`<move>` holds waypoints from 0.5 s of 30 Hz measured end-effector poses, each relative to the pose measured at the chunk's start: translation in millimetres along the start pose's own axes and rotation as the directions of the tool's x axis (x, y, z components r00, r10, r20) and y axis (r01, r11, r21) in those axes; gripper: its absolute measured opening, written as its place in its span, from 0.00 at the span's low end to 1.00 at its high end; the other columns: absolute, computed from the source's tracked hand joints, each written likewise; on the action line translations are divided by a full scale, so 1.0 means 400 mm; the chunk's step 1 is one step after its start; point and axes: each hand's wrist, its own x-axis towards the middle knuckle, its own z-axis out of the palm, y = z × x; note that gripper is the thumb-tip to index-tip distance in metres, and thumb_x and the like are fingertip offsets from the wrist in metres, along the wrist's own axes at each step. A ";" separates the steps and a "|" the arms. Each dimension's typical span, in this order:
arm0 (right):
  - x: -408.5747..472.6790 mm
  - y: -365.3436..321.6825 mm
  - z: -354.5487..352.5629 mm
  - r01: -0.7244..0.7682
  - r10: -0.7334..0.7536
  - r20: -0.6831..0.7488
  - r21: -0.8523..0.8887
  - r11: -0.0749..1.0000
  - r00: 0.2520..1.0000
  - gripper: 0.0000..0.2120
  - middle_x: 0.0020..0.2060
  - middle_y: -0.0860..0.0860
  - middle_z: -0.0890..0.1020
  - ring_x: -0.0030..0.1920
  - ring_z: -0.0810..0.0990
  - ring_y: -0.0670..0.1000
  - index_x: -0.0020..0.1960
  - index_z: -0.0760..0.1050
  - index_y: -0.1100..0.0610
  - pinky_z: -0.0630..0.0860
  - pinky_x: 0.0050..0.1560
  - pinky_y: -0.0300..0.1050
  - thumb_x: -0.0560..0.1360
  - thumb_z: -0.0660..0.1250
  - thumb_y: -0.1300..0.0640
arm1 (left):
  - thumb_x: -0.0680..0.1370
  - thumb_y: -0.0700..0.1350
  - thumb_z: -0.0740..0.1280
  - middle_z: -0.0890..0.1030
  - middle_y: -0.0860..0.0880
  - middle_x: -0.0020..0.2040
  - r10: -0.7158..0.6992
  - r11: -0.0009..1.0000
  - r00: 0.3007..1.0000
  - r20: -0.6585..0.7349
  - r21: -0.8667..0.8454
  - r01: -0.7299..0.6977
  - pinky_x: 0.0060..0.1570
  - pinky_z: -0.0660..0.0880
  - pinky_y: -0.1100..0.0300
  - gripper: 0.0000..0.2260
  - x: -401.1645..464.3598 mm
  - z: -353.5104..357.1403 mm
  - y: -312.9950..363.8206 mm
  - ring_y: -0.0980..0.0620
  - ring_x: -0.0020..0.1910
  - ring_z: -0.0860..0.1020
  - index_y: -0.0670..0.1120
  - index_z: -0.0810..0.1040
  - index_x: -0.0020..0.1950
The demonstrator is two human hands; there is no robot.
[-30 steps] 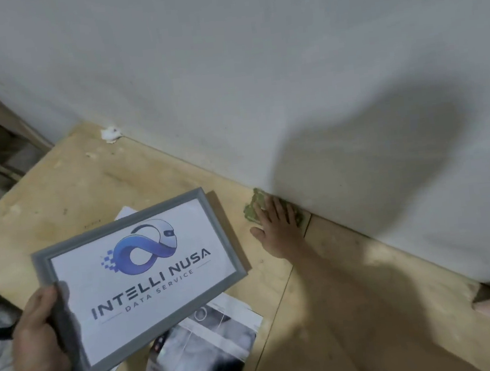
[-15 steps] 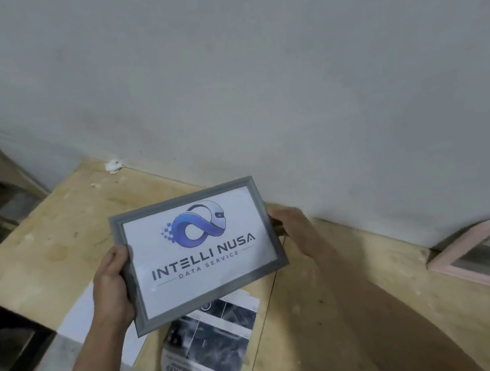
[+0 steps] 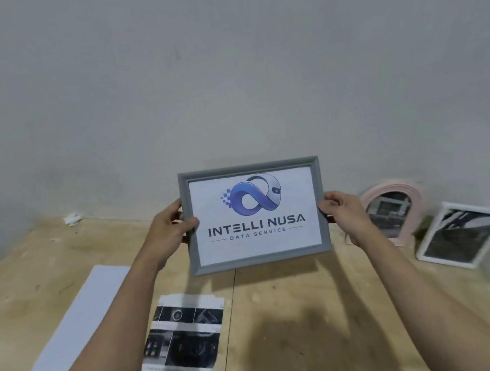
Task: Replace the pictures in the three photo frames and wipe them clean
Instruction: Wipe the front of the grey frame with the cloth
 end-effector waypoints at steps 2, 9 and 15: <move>0.000 0.004 -0.041 0.012 -0.012 -0.052 -0.001 1.000 0.999 0.12 0.34 0.46 0.83 0.33 0.80 0.42 0.44 0.80 0.55 0.77 0.39 0.40 0.76 0.63 0.69 | 0.76 0.34 0.71 0.73 0.45 0.42 0.011 1.000 0.999 -0.047 -0.001 -0.011 0.38 0.80 0.53 0.20 0.038 0.049 0.012 0.50 0.39 0.78 0.46 0.77 0.67; 0.112 0.106 -0.139 -0.023 0.002 -0.187 -0.110 0.994 0.982 0.09 0.26 0.44 0.75 0.30 0.73 0.43 0.43 0.78 0.55 0.70 0.39 0.41 0.76 0.65 0.67 | 0.73 0.39 0.74 0.78 0.50 0.42 -0.002 0.985 0.998 -0.070 0.174 0.014 0.48 0.81 0.49 0.11 0.218 0.222 -0.038 0.45 0.43 0.80 0.43 0.79 0.55; 0.241 0.277 -0.142 -0.083 0.011 -0.220 -0.324 0.942 0.975 0.08 0.33 0.50 0.77 0.35 0.74 0.50 0.38 0.72 0.57 0.68 0.34 0.40 0.75 0.65 0.65 | 0.74 0.40 0.73 0.84 0.48 0.49 -0.017 0.936 0.995 -0.097 0.347 0.050 0.47 0.78 0.54 0.10 0.364 0.363 -0.161 0.47 0.46 0.82 0.46 0.80 0.54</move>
